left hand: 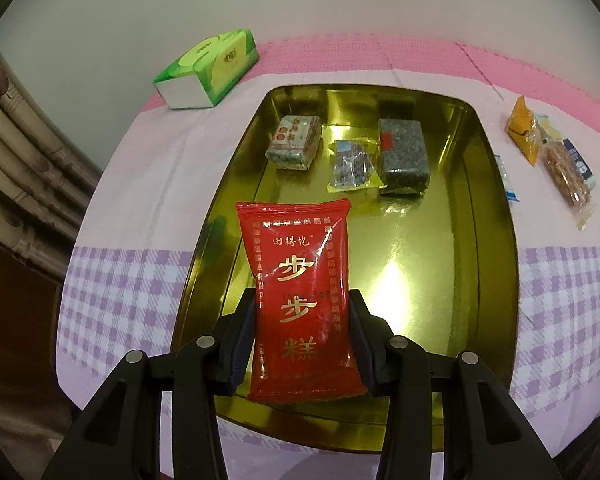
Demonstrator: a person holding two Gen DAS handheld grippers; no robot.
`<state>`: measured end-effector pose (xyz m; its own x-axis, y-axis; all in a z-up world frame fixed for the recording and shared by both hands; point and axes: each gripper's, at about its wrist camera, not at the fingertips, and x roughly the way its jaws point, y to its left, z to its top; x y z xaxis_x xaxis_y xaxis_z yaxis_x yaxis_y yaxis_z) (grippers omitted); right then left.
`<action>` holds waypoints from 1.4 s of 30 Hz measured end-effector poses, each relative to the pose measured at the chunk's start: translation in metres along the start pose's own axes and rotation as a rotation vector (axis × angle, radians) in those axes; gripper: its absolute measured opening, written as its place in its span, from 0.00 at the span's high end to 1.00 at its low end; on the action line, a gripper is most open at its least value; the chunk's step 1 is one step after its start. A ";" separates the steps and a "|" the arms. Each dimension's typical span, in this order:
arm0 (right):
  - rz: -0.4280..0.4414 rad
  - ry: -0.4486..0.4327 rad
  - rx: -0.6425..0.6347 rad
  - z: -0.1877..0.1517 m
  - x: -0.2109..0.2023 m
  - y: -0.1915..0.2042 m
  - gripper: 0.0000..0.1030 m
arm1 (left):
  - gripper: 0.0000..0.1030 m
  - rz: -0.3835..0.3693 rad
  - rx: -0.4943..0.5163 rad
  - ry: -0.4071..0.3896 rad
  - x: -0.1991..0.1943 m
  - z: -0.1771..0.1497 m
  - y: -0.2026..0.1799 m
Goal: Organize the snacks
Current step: 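Carry the red packet with the left gripper into the gold tray and release, then carry the clear cookie bag with the right gripper into the tray and release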
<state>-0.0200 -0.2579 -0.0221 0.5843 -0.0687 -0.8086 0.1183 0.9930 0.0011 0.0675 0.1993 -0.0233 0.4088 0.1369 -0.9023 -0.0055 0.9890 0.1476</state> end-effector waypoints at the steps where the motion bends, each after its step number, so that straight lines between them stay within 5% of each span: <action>1: 0.000 0.000 0.000 0.000 0.000 0.000 0.61 | 0.55 0.006 0.003 0.002 0.000 0.000 0.000; 27: 0.008 -0.014 -0.003 0.003 -0.008 -0.001 0.67 | 0.53 0.013 -0.074 -0.113 -0.057 -0.008 0.015; 42: 0.135 -0.010 -0.015 0.013 -0.037 0.043 0.67 | 0.53 -0.007 -0.138 -0.112 -0.071 -0.022 0.037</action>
<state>-0.0259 -0.2135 0.0157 0.6018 0.0645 -0.7961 0.0266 0.9946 0.1008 0.0178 0.2273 0.0376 0.5082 0.1307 -0.8513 -0.1245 0.9892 0.0775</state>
